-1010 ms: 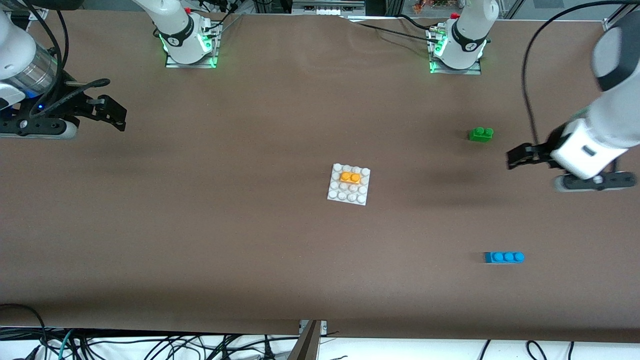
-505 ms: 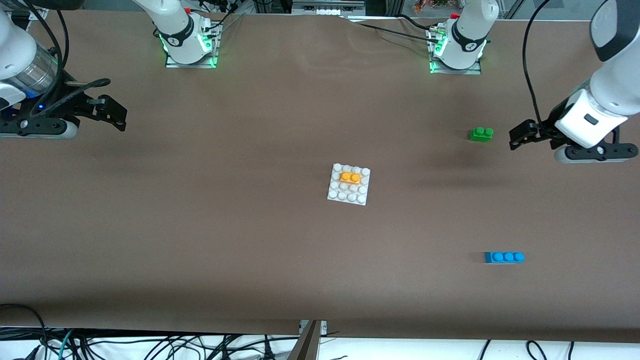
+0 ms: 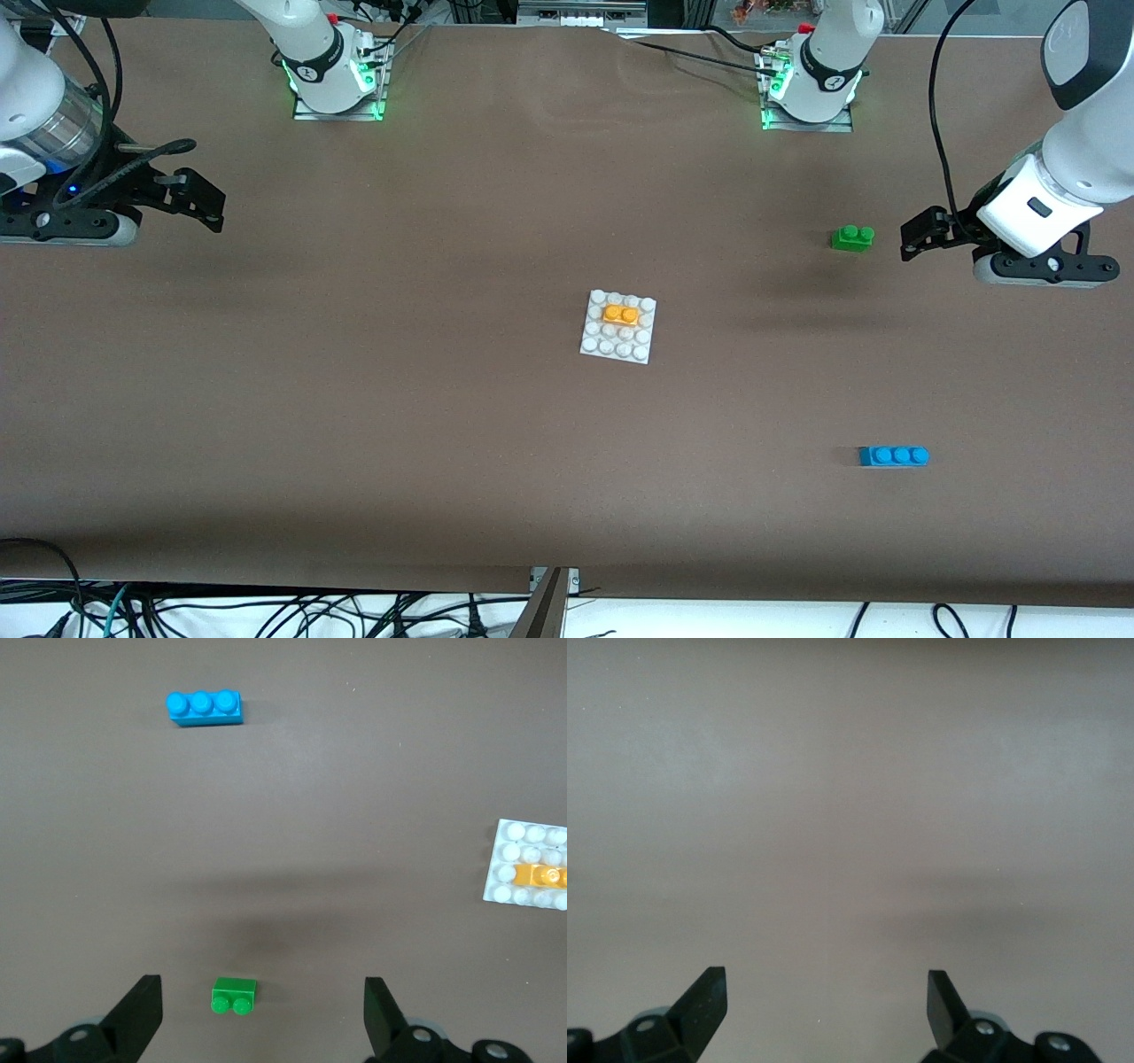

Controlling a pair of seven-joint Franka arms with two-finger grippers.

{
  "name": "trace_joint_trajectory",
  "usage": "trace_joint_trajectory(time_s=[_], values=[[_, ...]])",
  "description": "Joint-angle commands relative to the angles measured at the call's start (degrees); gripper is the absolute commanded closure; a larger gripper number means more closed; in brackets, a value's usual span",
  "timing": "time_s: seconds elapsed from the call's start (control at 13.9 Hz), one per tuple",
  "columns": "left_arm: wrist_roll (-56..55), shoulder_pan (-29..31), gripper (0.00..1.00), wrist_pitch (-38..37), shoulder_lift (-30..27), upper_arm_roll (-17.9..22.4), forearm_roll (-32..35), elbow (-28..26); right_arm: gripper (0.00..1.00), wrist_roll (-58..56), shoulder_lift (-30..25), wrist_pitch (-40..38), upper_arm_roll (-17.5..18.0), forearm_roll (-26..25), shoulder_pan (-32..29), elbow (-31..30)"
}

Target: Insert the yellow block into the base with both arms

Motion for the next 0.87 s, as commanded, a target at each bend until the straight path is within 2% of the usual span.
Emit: trace_joint_trajectory(time_s=[0.0, 0.79], values=[[1.4, 0.0, 0.0, -1.6, 1.3, 0.7, -1.4, 2.9, 0.0, 0.1, 0.3, -0.1, -0.1, 4.8, -0.4, 1.1], [1.4, 0.4, 0.0, -2.3, 1.3, 0.7, -1.2, 3.0, 0.0, 0.0, 0.3, -0.6, -0.2, 5.2, -0.5, 1.1]])
